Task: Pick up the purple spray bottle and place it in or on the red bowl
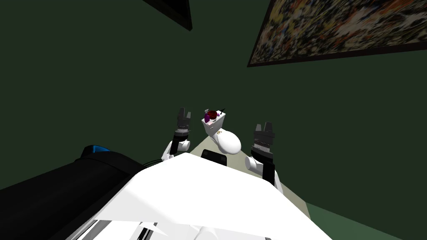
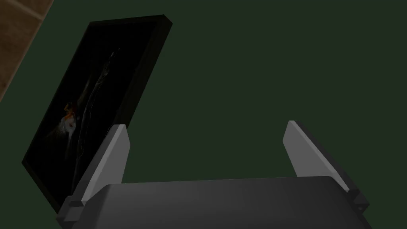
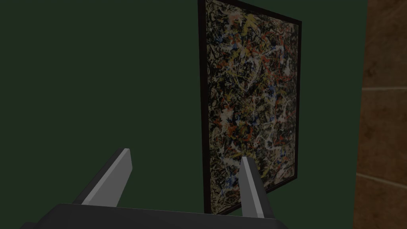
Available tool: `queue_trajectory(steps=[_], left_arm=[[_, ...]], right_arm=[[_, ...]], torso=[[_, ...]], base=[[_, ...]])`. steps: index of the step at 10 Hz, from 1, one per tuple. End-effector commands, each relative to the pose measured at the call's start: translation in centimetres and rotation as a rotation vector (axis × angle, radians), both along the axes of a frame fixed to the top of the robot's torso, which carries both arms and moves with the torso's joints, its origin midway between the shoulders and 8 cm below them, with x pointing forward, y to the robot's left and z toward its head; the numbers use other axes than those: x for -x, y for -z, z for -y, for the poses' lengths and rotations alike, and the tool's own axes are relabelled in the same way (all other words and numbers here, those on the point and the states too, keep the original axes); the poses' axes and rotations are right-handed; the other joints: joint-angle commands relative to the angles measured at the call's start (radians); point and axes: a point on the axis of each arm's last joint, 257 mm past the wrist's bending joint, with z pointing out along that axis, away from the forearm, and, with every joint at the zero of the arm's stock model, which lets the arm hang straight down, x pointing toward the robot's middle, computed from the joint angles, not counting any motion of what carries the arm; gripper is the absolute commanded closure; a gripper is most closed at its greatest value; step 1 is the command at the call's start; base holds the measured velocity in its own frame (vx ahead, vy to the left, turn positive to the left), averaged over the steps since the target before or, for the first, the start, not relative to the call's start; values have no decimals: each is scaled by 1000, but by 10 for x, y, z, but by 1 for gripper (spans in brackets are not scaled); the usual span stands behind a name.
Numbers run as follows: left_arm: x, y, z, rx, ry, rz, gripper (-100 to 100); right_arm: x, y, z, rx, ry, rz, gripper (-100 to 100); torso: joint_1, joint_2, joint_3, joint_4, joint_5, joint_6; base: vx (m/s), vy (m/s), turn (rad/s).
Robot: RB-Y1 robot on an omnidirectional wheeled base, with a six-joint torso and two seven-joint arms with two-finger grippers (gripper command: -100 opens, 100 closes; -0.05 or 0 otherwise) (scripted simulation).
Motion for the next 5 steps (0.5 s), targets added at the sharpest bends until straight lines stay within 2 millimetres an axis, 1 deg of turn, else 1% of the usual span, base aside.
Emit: queue_trajectory(steps=[1,3,5], left_arm=[[-3,8,5,-47,11,-28,-100],[-7,20,9,-102,20,-65,-100],[-12,36,14,-171,29,-112,-100]], right_arm=[[0,0,0,0,0,0,0],[0,0,0,0,0,0,0],[0,0,0,0,0,0,0]], torso=[[0,0,0,0,0,0],[2,1,1,0,0,0],[2,1,1,0,0,0]], base=[[-10,10,-36],[-17,24,-43],[-18,26,-55]])
